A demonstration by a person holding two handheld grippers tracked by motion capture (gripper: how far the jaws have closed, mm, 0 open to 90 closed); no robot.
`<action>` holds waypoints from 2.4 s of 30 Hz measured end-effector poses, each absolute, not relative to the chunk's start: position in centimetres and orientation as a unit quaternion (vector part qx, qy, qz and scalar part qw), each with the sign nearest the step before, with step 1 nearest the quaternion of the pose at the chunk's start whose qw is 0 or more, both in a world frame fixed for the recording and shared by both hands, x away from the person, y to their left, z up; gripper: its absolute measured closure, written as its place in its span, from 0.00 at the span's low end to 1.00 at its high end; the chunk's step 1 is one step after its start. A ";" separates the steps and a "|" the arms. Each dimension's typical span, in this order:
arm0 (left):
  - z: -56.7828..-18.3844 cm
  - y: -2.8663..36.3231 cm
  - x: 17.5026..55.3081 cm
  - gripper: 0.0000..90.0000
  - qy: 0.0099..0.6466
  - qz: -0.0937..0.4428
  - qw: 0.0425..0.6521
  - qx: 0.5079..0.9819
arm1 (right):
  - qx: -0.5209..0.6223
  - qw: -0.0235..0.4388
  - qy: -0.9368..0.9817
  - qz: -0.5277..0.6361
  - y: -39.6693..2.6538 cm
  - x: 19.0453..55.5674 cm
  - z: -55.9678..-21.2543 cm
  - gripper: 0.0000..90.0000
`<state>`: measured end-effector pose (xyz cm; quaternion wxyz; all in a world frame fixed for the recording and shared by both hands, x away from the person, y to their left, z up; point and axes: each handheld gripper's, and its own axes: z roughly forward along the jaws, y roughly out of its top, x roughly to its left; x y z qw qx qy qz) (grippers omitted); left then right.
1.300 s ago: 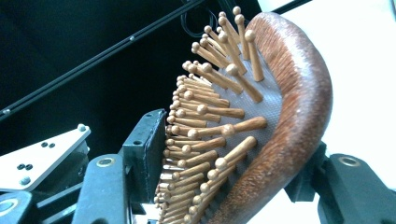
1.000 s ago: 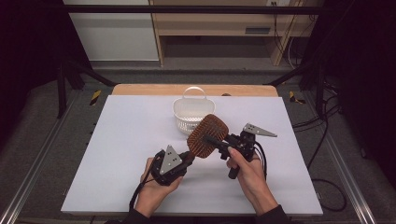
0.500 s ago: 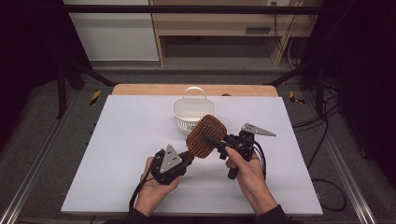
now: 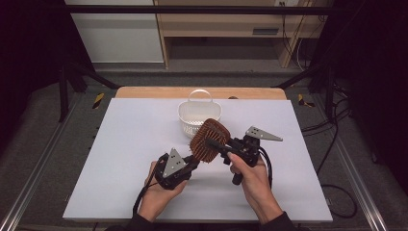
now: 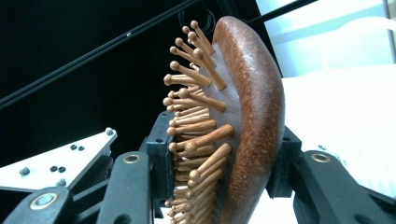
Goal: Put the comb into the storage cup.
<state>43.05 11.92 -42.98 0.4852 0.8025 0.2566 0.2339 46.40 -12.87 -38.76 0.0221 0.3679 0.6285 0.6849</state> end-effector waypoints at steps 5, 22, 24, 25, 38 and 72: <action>-43.0 12.2 43.1 0.68 0.265 0.231 0.497 0.793 | 0.367 0.033 0.625 0.688 -12.7 46.5 -38.0 0.61; -45.1 19.2 40.7 0.09 0.344 0.305 0.515 0.723 | 0.384 0.073 0.589 0.708 -13.0 48.1 -34.5 0.61; -45.4 20.3 40.7 0.08 0.354 0.315 0.520 0.711 | 0.385 0.076 0.585 0.710 -12.9 48.2 -33.9 0.61; -45.5 20.9 40.8 0.08 0.361 0.317 0.522 0.705 | 0.385 0.077 0.584 0.710 -12.9 48.3 -33.6 0.61; -45.9 24.2 40.8 0.05 0.387 0.344 0.524 0.676 | 0.387 0.112 0.560 0.724 -12.7 49.4 -28.7 0.60; -46.5 26.7 41.7 0.03 0.408 0.338 0.550 0.646 | 0.415 0.174 0.554 0.700 -13.1 55.7 -26.3 0.60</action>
